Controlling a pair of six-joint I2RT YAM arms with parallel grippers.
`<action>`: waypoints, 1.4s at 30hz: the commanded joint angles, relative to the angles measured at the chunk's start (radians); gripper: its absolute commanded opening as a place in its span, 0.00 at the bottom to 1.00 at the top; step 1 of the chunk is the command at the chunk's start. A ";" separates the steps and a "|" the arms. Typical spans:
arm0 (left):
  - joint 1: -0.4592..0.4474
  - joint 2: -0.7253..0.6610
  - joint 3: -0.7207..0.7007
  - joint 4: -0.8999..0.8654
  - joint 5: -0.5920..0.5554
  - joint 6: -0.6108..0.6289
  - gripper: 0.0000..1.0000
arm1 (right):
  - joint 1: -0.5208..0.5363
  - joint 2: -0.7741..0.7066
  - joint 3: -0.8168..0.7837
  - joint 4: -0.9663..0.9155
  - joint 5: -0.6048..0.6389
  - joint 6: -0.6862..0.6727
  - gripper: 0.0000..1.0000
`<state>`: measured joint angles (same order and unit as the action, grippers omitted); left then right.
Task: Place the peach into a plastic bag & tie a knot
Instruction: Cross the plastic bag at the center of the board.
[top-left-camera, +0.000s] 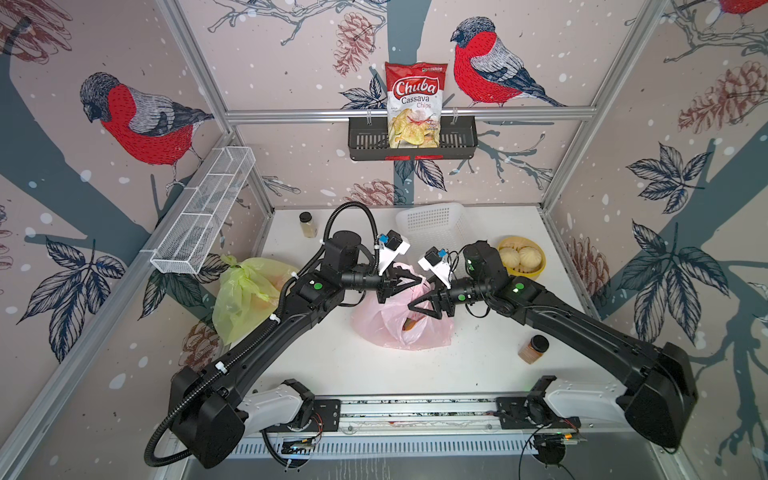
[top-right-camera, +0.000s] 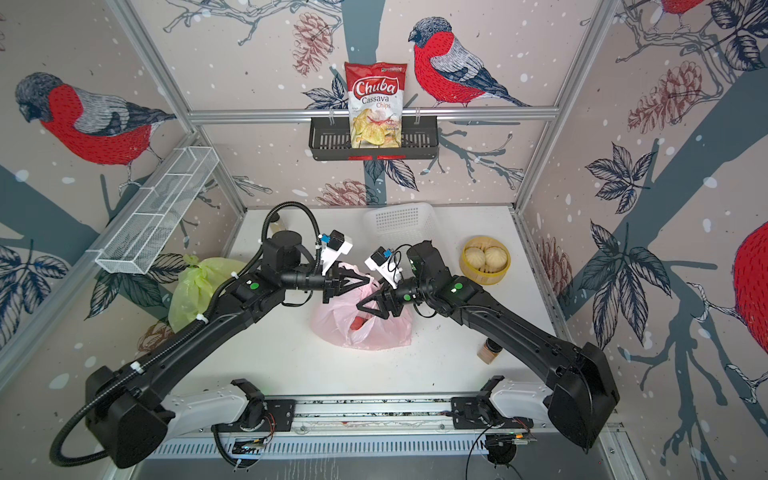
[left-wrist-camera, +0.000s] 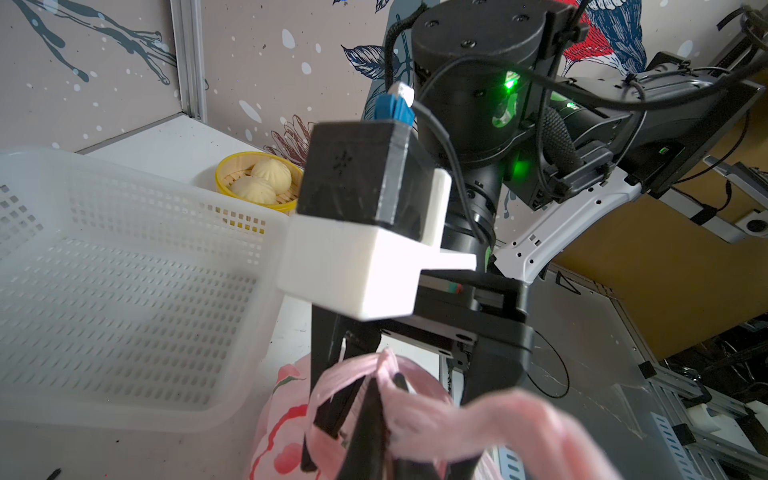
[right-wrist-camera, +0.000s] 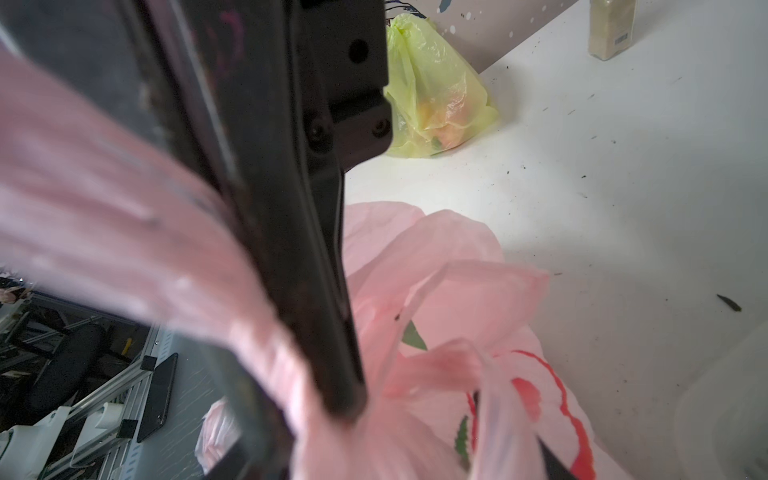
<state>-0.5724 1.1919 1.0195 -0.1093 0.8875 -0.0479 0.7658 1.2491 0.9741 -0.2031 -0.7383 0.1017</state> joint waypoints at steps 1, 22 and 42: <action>0.002 -0.004 -0.002 0.039 0.010 0.003 0.00 | 0.001 -0.020 0.006 -0.003 0.014 0.010 0.76; 0.002 -0.005 -0.002 0.039 0.019 0.003 0.00 | -0.086 -0.046 -0.026 0.093 -0.087 0.073 0.70; 0.002 -0.005 -0.005 0.042 0.018 -0.006 0.00 | -0.028 0.038 0.018 0.061 -0.076 0.051 0.18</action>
<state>-0.5716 1.1881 1.0164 -0.1101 0.8883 -0.0525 0.7307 1.2823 0.9771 -0.1432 -0.8120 0.1593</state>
